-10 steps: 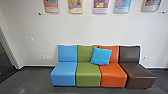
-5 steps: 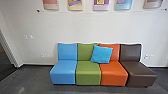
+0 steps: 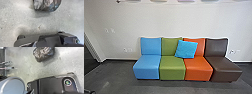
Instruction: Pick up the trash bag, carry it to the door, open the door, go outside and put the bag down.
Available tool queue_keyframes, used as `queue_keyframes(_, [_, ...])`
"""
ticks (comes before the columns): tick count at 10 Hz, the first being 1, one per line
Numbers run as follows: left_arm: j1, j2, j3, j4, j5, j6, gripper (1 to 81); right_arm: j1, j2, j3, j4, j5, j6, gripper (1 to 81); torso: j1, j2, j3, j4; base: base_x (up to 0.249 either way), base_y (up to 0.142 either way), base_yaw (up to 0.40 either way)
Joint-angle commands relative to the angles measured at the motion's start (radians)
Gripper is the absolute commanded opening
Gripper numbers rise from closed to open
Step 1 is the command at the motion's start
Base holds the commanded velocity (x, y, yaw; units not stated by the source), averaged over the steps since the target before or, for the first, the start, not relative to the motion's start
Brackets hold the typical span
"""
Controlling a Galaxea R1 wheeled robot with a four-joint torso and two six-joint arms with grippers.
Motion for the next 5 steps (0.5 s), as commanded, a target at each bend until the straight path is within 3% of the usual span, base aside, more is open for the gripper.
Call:
queue_keyframes(1, [-0.107,-0.016,0.006,-0.013,0.108,-0.004,81.1,0.165,-0.102,0.044,0.065,-0.135,0.004,81.1,0.061,-0.094,0.002,0.000,0.000,0.000,0.000])
queue_keyframes(3, [-0.114,-0.013,-0.004,-0.013,0.108,-0.004,81.1,0.234,-0.112,0.039,0.097,-0.184,0.003,81.1,0.106,-0.166,-0.005,0.000,0.000,0.000,0.000])
queue_keyframes(5, [-0.131,-0.008,-0.030,-0.056,0.108,-0.004,81.1,0.316,-0.110,0.015,0.134,-0.283,0.004,81.1,0.152,-0.240,-0.006,0.000,0.000,0.000,0.000])
